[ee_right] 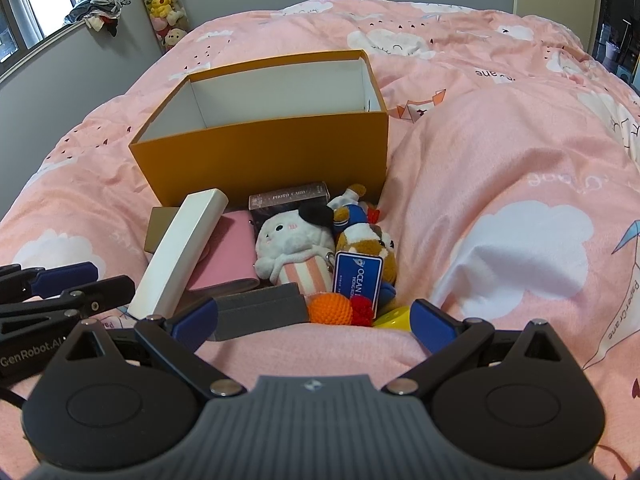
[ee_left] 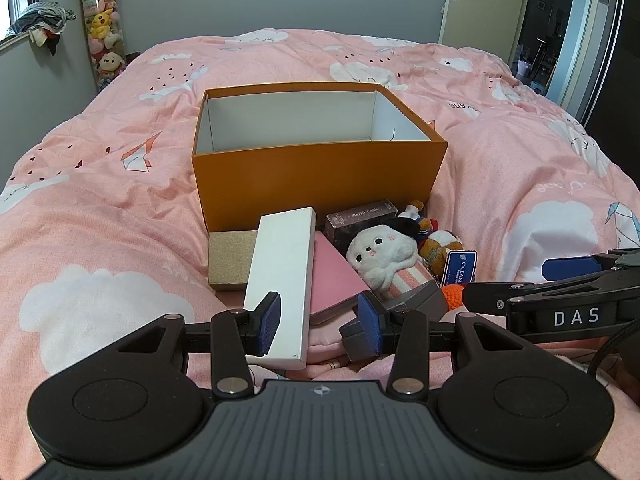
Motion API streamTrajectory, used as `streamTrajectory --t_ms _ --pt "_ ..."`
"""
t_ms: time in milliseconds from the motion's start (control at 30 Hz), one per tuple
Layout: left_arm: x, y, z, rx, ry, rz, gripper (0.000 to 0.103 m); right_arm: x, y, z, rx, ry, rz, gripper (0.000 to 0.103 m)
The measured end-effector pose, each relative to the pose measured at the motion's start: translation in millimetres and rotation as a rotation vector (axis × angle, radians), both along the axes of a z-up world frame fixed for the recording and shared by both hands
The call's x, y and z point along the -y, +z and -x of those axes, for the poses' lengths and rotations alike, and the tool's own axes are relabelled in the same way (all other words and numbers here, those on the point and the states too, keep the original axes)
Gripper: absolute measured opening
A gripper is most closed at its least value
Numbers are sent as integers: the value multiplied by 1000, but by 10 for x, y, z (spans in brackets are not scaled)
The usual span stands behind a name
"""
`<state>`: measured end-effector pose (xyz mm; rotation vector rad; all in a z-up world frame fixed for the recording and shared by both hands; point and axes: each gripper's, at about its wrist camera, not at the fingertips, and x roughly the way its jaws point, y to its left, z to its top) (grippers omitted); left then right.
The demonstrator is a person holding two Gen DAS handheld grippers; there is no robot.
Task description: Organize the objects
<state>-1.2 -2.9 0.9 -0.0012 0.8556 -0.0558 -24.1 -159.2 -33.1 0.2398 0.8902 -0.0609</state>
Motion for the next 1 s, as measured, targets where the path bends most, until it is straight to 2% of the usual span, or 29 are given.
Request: streamTrajectory --t_ms 667,867,1000 --pt "8 -7 -5 -4 -11 8 50 -2 -28 -1 -2 -1 -12 102" --pt "-20 -16 -45 -24 -40 49 46 62 -11 -5 10 2 -67 101" --pt "-77 33 -125 -35 -79 84 44 141 69 -57 23 25 -93 96"
